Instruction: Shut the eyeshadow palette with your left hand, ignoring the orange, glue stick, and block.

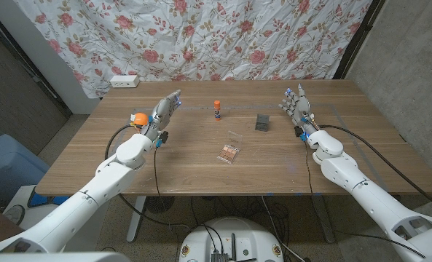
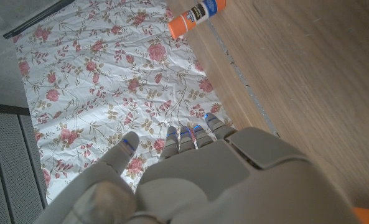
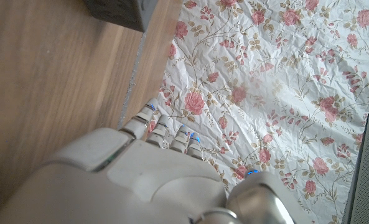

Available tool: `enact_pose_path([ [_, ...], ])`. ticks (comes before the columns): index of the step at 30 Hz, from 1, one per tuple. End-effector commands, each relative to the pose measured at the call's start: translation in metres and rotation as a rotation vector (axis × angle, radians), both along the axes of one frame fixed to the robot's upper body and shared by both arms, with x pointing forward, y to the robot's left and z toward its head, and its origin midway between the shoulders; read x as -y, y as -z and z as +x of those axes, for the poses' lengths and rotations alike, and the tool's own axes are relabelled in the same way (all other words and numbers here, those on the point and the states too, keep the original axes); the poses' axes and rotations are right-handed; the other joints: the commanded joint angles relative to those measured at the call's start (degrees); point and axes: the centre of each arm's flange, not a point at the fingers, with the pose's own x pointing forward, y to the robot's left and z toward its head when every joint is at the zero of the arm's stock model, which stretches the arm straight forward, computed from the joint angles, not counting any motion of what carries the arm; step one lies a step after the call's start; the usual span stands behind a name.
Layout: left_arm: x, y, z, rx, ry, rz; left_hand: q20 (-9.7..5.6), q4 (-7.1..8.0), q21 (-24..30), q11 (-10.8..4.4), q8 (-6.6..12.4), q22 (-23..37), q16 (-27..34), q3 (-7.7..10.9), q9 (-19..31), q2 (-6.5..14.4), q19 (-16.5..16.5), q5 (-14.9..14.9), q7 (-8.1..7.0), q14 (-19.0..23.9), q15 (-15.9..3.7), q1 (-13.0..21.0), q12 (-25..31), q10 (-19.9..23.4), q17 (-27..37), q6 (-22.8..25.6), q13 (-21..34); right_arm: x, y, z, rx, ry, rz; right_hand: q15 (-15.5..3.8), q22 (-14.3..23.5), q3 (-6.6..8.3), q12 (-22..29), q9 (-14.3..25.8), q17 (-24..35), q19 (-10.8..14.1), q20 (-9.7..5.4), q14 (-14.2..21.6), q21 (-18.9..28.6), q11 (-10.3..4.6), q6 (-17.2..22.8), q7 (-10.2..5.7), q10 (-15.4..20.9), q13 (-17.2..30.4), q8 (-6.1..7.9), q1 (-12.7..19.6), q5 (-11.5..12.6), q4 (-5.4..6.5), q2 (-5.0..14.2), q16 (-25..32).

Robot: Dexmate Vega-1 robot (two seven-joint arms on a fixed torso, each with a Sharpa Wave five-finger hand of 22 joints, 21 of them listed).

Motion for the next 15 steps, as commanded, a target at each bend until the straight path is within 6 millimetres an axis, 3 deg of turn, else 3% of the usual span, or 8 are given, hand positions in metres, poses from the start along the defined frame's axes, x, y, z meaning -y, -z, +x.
enact_pose_path([
  [1,0.012,-0.003,-0.023,0.046,-0.042,0.112,-0.78,-0.92,-0.3,0.11,0.42,0.17,-0.03,0.11,0.23,5.5,0.41,0.06,0.02,0.25,-0.4,0.92,0.46,0.85,-0.04,0.93,0.06,0.0,0.0,0.0,0.0,0.0,0.0,-6.77,0.14,-0.05,0.28,0.28,0.23,0.23,-0.01,-0.17,0.3,-0.36,0.01,-0.47,0.06,0.09,0.29,-0.02,0.18,0.29,5.65,0.18],
  [15,0.034,-0.013,-0.044,0.11,-0.099,0.288,-0.86,-2.0,-0.65,-0.2,0.49,0.16,-0.05,0.38,0.23,5.9,0.4,-0.06,0.12,0.68,-0.66,1.64,0.53,1.77,-0.06,1.94,0.05,0.0,0.0,0.0,0.0,0.0,0.0,-6.86,0.14,-0.05,0.31,0.28,0.23,0.22,-0.03,-0.22,0.3,-0.24,0.04,-0.52,0.13,0.09,0.31,-0.02,0.18,0.29,5.65,0.16],
])
